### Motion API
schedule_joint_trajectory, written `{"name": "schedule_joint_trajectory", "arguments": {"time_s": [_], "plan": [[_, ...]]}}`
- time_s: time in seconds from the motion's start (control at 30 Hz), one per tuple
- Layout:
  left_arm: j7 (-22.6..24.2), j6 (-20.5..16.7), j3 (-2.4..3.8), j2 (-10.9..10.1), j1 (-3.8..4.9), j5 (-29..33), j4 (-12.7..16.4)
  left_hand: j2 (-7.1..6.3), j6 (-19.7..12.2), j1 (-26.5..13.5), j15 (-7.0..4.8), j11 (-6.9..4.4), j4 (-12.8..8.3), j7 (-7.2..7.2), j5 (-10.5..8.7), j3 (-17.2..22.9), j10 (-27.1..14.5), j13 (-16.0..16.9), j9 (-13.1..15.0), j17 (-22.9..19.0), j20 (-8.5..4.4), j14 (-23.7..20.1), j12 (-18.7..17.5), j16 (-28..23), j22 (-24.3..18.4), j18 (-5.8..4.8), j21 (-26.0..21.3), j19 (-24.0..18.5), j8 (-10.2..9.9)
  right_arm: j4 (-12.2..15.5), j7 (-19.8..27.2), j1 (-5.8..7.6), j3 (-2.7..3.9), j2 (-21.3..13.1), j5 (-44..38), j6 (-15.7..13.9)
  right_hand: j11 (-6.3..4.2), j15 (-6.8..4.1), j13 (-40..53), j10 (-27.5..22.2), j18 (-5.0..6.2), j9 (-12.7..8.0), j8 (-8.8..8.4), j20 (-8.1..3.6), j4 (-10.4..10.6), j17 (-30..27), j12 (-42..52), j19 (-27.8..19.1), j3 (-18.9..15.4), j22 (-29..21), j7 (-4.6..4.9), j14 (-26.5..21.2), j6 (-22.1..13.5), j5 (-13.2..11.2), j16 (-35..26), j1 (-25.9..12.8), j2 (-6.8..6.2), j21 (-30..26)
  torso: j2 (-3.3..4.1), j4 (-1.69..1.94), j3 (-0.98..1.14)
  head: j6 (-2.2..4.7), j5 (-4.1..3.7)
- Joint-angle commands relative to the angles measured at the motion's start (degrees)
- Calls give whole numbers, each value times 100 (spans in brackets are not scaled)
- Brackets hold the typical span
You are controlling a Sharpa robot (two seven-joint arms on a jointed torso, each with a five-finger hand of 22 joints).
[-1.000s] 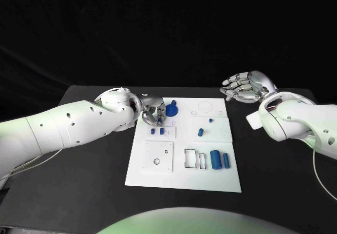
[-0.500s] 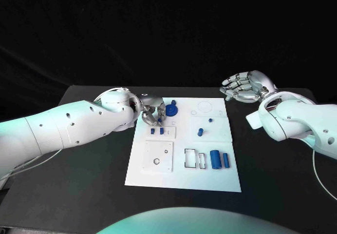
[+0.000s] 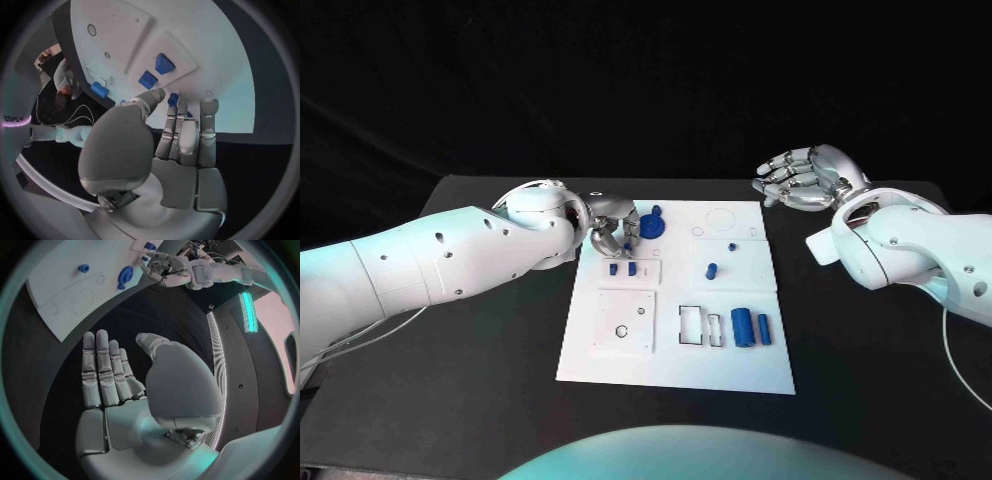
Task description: Assemble the parts on the task board
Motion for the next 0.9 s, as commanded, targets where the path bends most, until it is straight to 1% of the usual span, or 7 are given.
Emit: {"name": "schedule_joint_trajectory", "arguments": {"time_s": [0.03,0.33,0.6,0.67,0.7,0.83,0.9], "plan": [[89,-193,3,0,-2,92,29,15,-25,7,22,12,10,0,35,-62,-77,-5,12,-5,55,-44,-22,-35,286,-99,-22,-6,-28,3,53,-2,1,0,-47,35,8,26,-5,16,65,-5,24,26,-26,-8,-21,4,5,-5,147,-5,-38,19,-13,34,17,-36,0,3,-5,5,3],[359,-807,9,-35,-7,608,80,15,-190,-121,76,67,211,-8,45,-317,-328,-24,-9,-43,113,-60,-39,-15,300,-96,-46,25,-153,-1,59,-2,1,2,-48,30,9,27,-16,16,65,-13,31,26,-31,-8,-21,6,8,-13,147,-4,-44,20,-19,39,17,-39,0,-1,-2,19,3],[451,-906,115,-218,-2,1569,236,81,-82,-17,48,34,243,52,163,-326,-238,-3,12,-24,101,-33,63,10,319,-91,-25,70,-123,-21,51,-2,1,-3,-49,53,9,26,-20,17,66,-16,34,26,-34,-8,-21,7,12,-16,147,-4,-45,21,-20,43,19,-39,-1,3,-1,26,-5],[473,-941,158,-289,4,2030,282,70,-77,-33,49,35,262,55,180,-346,-250,-4,13,-202,101,-105,66,-46,286,-69,-155,9,-125,-36,43,-2,1,-1,-59,101,8,25,-27,16,66,-20,38,25,-48,-8,-22,8,19,-20,146,-4,-49,24,-24,61,18,-41,-6,7,-3,33,4],[493,-985,176,-328,8,2326,299,75,-64,-33,47,34,301,60,198,-373,-271,-4,14,-801,99,-382,86,-278,231,-36,-375,-99,-133,-44,38,-2,1,0,-76,141,5,22,-39,20,67,-27,49,23,-78,-8,-21,13,41,-27,144,0,-47,27,-28,99,23,-41,-8,7,-3,33,4],[695,-1233,217,-496,37,3713,328,162,-30,-7,21,4,359,118,147,-357,-207,10,19,-954,84,-441,152,-360,194,-12,-522,-158,-134,-84,-13,-2,1,3,-348,409,-42,-39,-116,136,75,-74,128,-33,-295,10,-38,137,182,-23,102,141,57,-75,0,311,23,31,-16,10,-4,51,3],[822,-1339,225,-571,46,4365,336,199,-26,25,15,-1,394,119,112,-340,-192,7,22,-1517,75,-712,182,-627,29,77,-1097,-434,-144,-102,-57,-2,1,5,-563,615,-91,-113,-179,269,73,-113,141,-107,-406,40,-100,297,253,36,48,341,206,-169,72,378,11,156,-19,9,-5,60,4]]}}
